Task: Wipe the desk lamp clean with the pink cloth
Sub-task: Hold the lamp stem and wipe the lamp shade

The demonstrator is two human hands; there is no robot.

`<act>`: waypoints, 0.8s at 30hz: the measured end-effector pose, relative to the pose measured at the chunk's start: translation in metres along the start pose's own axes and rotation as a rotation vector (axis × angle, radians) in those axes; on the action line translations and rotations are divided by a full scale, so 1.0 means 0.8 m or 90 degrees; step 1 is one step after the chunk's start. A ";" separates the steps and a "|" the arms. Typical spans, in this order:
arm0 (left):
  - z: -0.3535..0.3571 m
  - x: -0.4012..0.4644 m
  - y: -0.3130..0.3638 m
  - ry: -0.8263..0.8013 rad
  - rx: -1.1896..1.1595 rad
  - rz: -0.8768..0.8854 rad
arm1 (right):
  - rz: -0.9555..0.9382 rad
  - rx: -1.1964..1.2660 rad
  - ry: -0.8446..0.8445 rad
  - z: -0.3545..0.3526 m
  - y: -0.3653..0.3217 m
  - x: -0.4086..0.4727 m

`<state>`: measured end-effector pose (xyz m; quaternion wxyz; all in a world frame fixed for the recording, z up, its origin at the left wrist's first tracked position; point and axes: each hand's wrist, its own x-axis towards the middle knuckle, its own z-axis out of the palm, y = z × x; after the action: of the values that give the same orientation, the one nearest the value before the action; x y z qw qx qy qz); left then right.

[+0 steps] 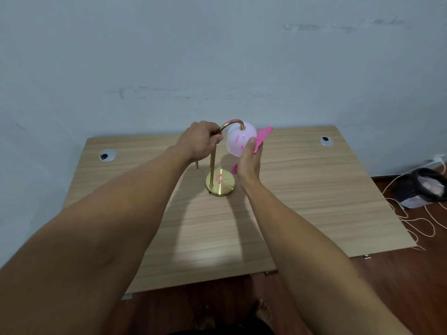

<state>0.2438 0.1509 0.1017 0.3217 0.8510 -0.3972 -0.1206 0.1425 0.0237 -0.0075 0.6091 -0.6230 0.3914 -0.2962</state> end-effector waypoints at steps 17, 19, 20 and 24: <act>-0.002 0.003 0.002 -0.004 0.016 0.031 | -0.651 -0.818 -0.084 -0.044 -0.008 -0.017; -0.001 0.004 0.001 -0.005 0.017 0.033 | -0.665 -0.822 -0.120 -0.051 -0.007 -0.014; -0.001 0.004 0.001 -0.004 0.017 0.033 | -0.675 -0.825 -0.136 -0.058 -0.002 -0.018; 0.001 0.005 0.000 -0.001 0.014 0.032 | -0.710 -0.852 -0.191 -0.079 0.007 -0.023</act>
<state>0.2459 0.1475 0.1017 0.3151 0.8441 -0.4201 -0.1086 0.0789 0.0064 -0.0056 -0.0715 -0.9814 0.0376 -0.1743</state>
